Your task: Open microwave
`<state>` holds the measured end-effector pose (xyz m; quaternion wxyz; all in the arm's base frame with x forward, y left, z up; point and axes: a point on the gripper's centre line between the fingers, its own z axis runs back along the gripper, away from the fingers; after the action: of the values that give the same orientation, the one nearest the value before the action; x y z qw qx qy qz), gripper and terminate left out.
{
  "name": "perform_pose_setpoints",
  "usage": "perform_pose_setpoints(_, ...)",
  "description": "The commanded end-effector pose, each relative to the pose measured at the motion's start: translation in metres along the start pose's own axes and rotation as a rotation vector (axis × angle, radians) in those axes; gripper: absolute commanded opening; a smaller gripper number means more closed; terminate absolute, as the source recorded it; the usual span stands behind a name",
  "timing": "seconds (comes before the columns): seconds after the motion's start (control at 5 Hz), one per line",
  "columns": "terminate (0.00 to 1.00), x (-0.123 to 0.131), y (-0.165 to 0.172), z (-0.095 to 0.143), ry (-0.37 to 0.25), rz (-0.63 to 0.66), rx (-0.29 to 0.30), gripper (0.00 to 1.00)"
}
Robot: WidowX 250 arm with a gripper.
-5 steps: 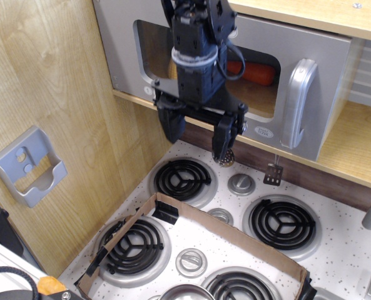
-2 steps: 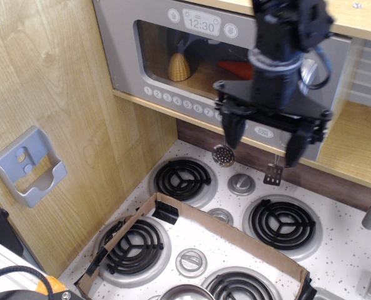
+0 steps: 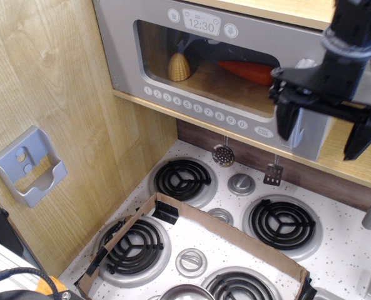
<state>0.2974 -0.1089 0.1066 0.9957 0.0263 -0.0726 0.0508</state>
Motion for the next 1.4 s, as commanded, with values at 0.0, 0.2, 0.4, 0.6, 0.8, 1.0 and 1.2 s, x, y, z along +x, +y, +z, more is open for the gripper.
perform_pose_setpoints(0.0, 0.00, 0.036, 0.014, 0.010, -0.085, -0.040, 0.000, 1.00)
perform_pose_setpoints(0.2, 0.00, 0.041, 0.023, 0.007, -0.100, -0.037, 0.001, 1.00)
perform_pose_setpoints(0.4, 0.00, 0.041, 0.030, 0.004, -0.105, -0.024, 0.005, 1.00)
perform_pose_setpoints(0.6, 0.00, 0.045, 0.033, 0.004, -0.100, -0.025, -0.005, 1.00)
perform_pose_setpoints(0.8, 0.00, 0.043, 0.030, 0.003, -0.115, -0.012, -0.002, 0.00)
perform_pose_setpoints(1.0, 0.00, 0.039, 0.029, 0.000, -0.126, 0.008, 0.004, 0.00)
perform_pose_setpoints(1.2, 0.00, 0.030, 0.032, -0.001, -0.135, 0.029, 0.003, 0.00)
